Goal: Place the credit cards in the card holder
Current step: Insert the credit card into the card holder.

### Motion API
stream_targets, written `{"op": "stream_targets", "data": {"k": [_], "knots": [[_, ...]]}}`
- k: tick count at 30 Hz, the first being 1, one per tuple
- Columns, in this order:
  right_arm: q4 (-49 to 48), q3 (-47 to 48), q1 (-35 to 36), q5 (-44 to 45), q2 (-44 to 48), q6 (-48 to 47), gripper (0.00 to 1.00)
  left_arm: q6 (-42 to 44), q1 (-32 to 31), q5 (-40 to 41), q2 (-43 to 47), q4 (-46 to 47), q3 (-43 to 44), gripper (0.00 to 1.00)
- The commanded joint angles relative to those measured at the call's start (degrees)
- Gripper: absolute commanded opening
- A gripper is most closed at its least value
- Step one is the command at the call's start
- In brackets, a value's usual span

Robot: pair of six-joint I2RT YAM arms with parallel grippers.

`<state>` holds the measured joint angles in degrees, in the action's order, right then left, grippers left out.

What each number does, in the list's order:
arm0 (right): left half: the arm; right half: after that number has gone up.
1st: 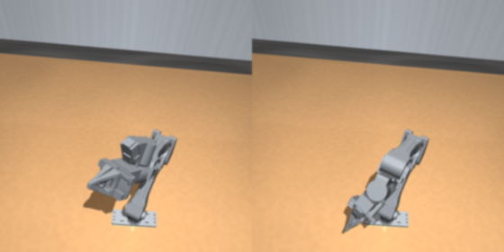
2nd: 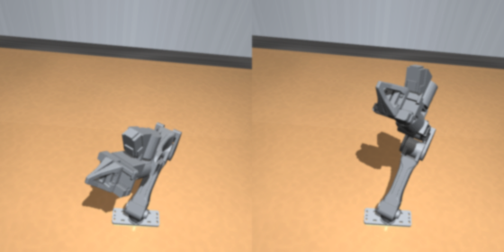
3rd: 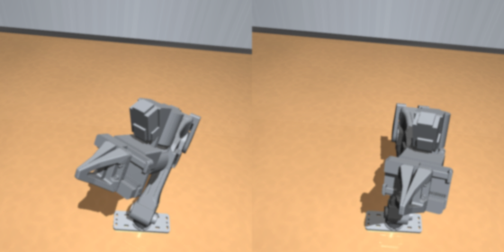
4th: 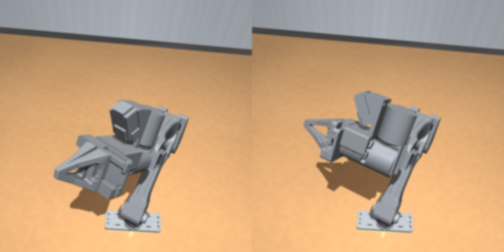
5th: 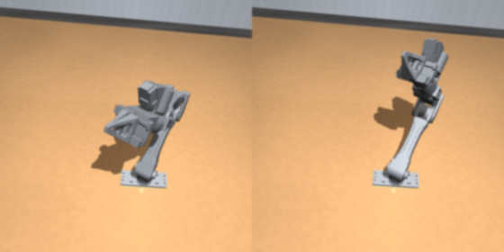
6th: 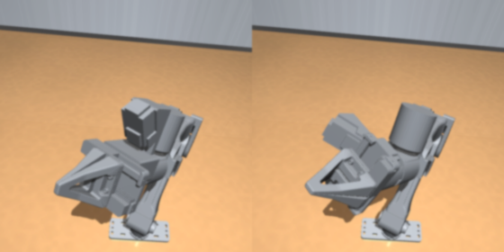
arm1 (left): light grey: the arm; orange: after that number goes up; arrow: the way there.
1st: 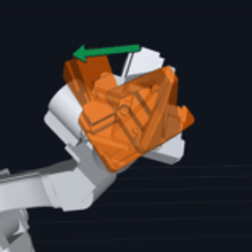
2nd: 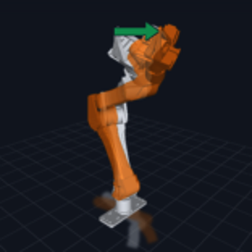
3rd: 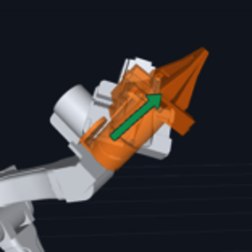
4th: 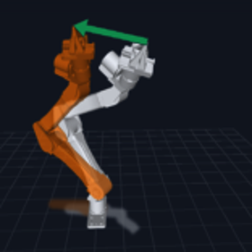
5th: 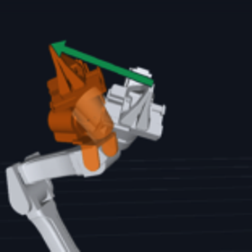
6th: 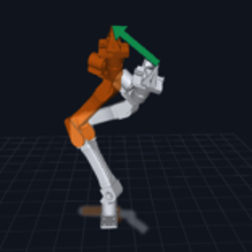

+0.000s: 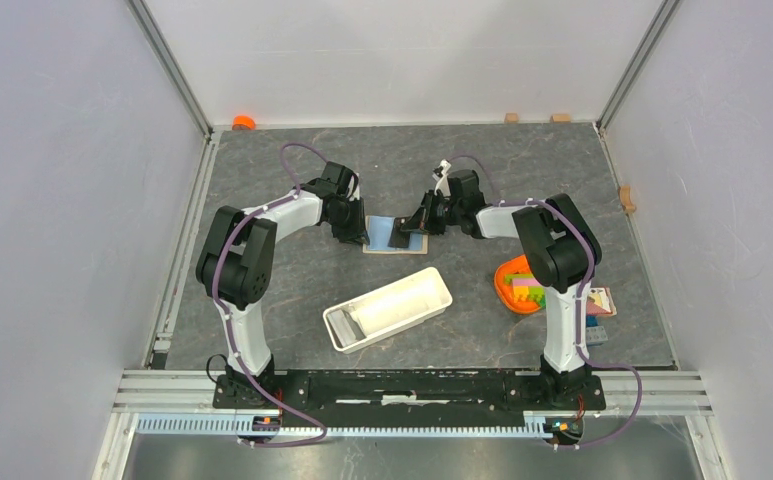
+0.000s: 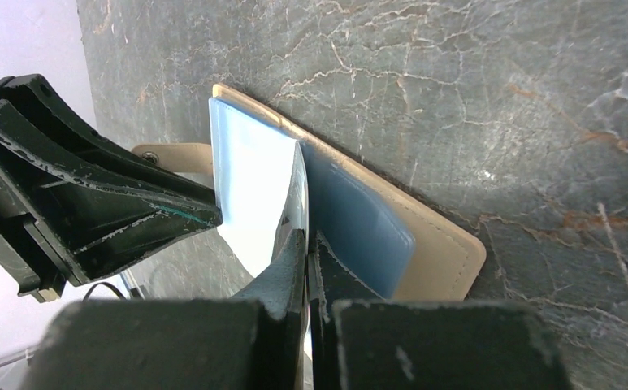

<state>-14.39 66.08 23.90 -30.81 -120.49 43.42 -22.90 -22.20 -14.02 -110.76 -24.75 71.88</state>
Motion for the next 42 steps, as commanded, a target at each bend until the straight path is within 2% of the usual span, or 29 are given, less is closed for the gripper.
{"op": "stream_targets", "data": {"k": [1,21,28,36,42], "knots": [[5.34,-1.87,1.22,0.60,-0.55,-3.44,0.00,1.63,0.07,-0.86,-1.13,-0.30,1.60,0.28],[3.02,3.50,3.93,-0.32,-5.41,0.17,0.00,1.11,0.01,-5.82,-1.53,1.52,1.28,0.28],[7.10,7.46,4.53,2.11,-6.12,-3.27,0.13,0.53,0.03,-6.90,-1.21,2.43,0.81,0.28],[15.51,9.05,4.49,9.54,-0.11,-11.13,0.37,0.04,0.02,-5.79,-1.07,2.04,0.77,0.28],[20.98,10.38,4.55,13.87,4.03,-15.37,0.49,-0.03,-0.04,-5.66,-0.53,2.06,0.72,0.28]]}}
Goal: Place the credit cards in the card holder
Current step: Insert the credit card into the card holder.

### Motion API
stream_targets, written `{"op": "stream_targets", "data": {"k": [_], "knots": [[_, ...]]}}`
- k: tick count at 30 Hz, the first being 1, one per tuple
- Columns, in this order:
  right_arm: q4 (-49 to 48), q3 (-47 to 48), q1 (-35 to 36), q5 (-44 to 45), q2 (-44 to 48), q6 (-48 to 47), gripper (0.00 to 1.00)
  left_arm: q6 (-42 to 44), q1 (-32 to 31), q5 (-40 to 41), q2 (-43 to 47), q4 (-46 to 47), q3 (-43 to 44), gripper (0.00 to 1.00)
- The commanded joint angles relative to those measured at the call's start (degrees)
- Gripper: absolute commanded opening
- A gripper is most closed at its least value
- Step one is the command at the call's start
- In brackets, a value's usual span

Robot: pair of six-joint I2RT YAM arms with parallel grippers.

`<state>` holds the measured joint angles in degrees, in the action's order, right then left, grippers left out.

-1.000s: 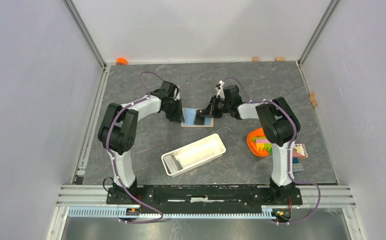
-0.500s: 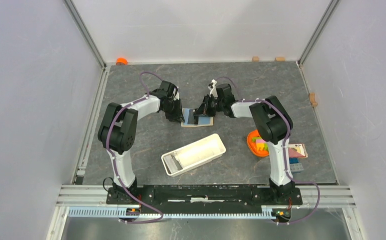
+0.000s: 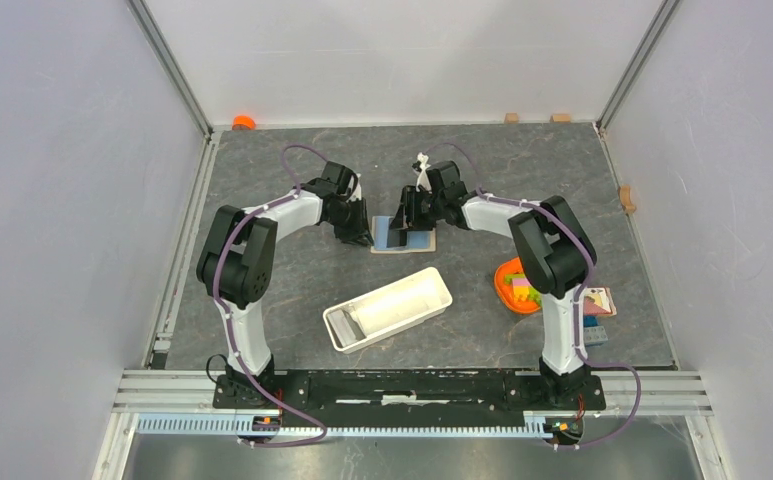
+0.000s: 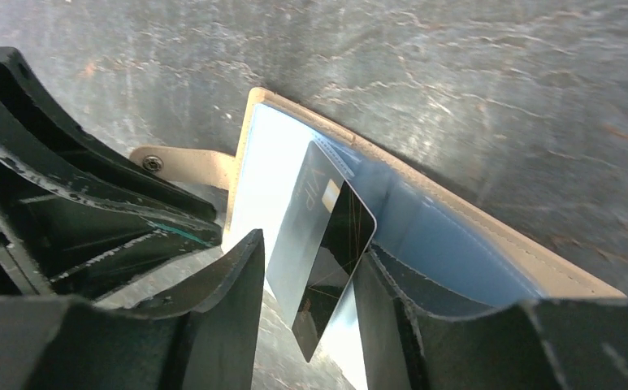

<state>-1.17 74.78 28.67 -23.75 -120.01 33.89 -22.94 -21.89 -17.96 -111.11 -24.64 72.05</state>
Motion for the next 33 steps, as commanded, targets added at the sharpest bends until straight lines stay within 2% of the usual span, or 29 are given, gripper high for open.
{"op": "stream_targets", "data": {"k": [1,8,19,21,27,33], "knots": [[8.21,1.73,-0.22,7.10,4.16,-6.34,0.51,0.00,-0.34,-1.81,-0.15,1.96,0.55,0.28],[10.77,1.68,-0.19,9.39,8.55,-10.67,0.64,-0.35,-0.26,-3.78,0.35,3.27,0.11,0.28],[14.75,1.97,-0.18,14.95,11.18,-14.50,0.71,-0.94,-0.77,-7.34,2.71,6.61,-1.21,0.30],[14.49,1.36,-0.20,14.73,11.51,-14.37,0.71,-1.22,-1.05,-7.62,3.06,6.95,-1.21,0.31],[13.83,-0.56,-0.11,12.85,10.48,-10.86,0.62,-4.46,-1.49,-10.02,2.40,10.47,-1.45,0.36],[13.20,-2.94,0.05,13.54,8.57,-8.14,0.59,-5.23,-1.85,-10.26,-0.18,10.60,-0.68,0.35]]}}
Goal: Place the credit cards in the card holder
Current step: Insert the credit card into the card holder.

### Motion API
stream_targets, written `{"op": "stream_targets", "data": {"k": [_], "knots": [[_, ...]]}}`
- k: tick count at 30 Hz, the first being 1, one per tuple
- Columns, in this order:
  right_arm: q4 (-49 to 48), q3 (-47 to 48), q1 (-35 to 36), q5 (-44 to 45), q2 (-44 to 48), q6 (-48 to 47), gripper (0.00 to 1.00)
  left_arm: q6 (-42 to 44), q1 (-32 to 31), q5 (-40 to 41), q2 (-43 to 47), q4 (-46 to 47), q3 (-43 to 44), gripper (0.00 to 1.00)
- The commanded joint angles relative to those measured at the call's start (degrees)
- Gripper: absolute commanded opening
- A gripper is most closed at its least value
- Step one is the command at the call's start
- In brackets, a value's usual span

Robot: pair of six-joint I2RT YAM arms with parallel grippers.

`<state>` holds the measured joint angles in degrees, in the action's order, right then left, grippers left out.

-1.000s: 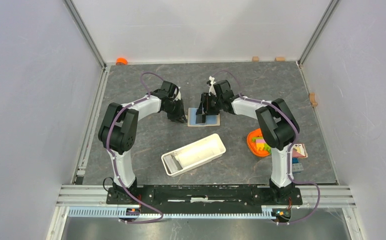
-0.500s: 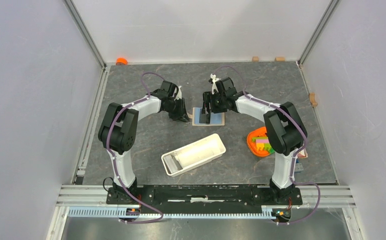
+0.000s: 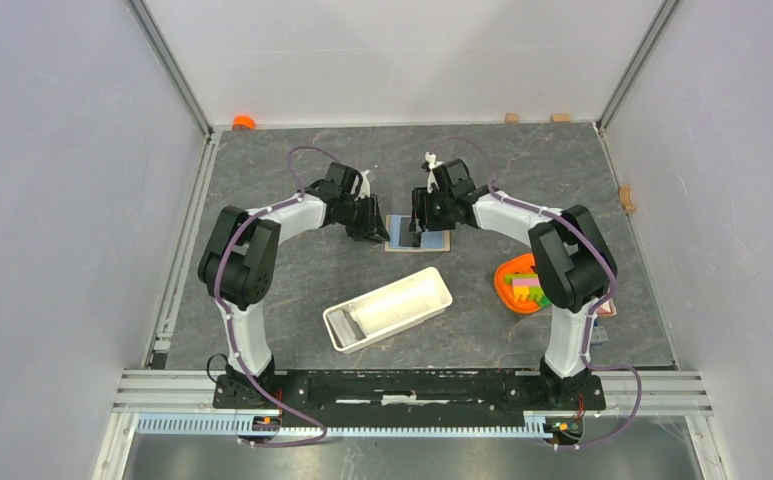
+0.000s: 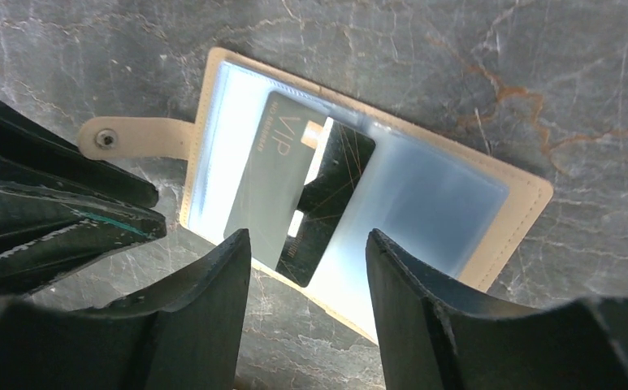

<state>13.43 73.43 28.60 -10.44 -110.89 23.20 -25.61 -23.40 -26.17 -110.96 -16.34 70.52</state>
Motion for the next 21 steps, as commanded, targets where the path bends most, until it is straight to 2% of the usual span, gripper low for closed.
{"op": "stream_targets", "data": {"k": [1,7,14,21], "knots": [[-1.54,-1.71,0.14,0.16,-0.95,2.84,0.58,-2.68,-0.41,-2.12,-0.83,2.25,0.99,0.35],[-2.71,-1.14,0.78,-1.42,-3.41,3.87,0.47,-2.90,-0.45,-1.70,-3.00,2.04,1.29,0.30],[-4.06,1.11,1.85,-2.55,-5.24,4.88,0.40,-2.26,-0.44,-0.81,-4.99,0.89,1.85,0.22],[-5.29,3.93,3.47,-3.44,-6.31,5.28,0.35,-1.56,-0.44,-0.73,-5.12,0.69,2.30,0.20]]}}
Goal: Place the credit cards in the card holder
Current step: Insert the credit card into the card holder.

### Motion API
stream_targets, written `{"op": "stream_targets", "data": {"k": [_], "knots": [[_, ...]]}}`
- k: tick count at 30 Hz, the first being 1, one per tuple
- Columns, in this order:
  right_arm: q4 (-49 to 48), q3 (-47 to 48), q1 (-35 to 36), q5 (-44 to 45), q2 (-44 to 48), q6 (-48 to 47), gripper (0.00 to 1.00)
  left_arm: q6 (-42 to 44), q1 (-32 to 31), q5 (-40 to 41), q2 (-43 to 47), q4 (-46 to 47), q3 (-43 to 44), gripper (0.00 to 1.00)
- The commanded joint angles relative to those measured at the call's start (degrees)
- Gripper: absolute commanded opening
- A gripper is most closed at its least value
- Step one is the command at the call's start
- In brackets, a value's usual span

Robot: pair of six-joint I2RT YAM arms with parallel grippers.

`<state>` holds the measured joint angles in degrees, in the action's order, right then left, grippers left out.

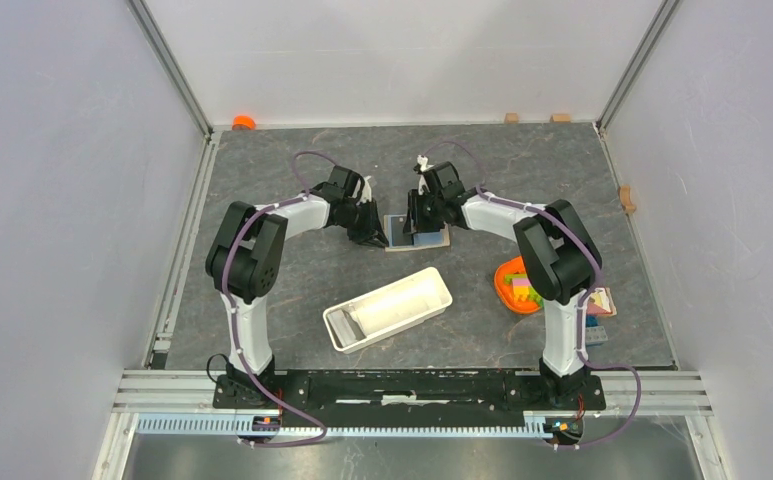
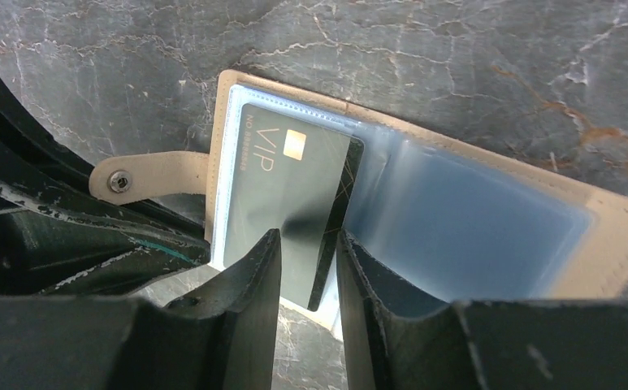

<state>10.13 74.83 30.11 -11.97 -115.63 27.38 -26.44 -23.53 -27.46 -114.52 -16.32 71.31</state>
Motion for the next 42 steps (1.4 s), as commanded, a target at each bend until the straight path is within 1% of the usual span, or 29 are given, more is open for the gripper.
{"op": "stream_targets", "data": {"k": [1,5,8,12,16,17,20,22,25,28,30,31,33,35,38,42], "knots": [[-2.33,2.49,2.14,-2.08,-1.57,1.39,0.35,-0.60,-0.26,0.60,-1.58,0.59,1.60,0.20],[-3.55,1.67,2.40,-3.76,-1.55,2.31,0.34,-0.46,-0.28,0.57,-1.42,0.51,1.72,0.20],[-3.86,0.37,2.59,-2.43,0.26,1.92,0.35,0.24,-0.14,1.31,-0.60,-0.34,2.13,0.20],[-2.27,-0.55,2.50,2.69,5.84,-1.65,0.44,2.61,0.78,4.43,3.46,-2.51,3.00,0.27],[-1.55,-2.47,2.44,6.12,12.54,-6.67,0.64,5.28,1.88,7.10,10.58,-4.66,3.39,0.48],[-1.38,-3.13,2.50,6.58,14.06,-7.69,0.67,6.00,2.23,7.91,12.22,-5.56,3.49,0.55],[-0.60,-5.32,2.63,5.26,18.99,-10.43,0.72,7.16,3.71,9.90,17.82,-7.71,2.74,0.72],[-0.30,-7.58,3.18,2.82,21.97,-11.37,0.74,7.35,5.12,11.60,21.43,-9.63,1.82,0.82],[-0.22,-11.89,5.81,-1.15,26.61,-11.64,0.79,8.24,7.93,12.98,26.82,-13.47,0.41,0.91],[-0.09,-15.77,10.66,-2.37,30.22,-9.80,0.84,9.80,10.26,16.22,32.25,-15.59,-1.97,0.96],[-0.71,-17.64,14.26,-2.95,31.77,-7.55,0.94,11.40,10.90,20.17,35.79,-16.11,-3.79,0.99],[-0.93,-18.19,16.19,-2.61,32.27,-6.30,0.96,12.00,10.96,22.08,37.41,-16.16,-4.63,1.00],[-1.43,-18.77,20.46,-1.17,32.82,-4.30,0.96,13.09,11.05,25.51,39.57,-15.64,-6.35,1.00],[-1.83,-18.40,23.54,0.24,32.60,-2.45,0.95,13.59,11.13,26.87,40.47,-15.51,-7.28,1.00],[-2.03,-16.22,27.63,0.96,30.64,-0.49,0.94,13.95,11.19,26.82,40.40,-15.81,-7.94,1.00],[1.01,-11.50,31.99,3.18,25.72,-0.35,0.93,13.82,11.14,26.11,41.02,-15.90,-7.94,1.00]]}}
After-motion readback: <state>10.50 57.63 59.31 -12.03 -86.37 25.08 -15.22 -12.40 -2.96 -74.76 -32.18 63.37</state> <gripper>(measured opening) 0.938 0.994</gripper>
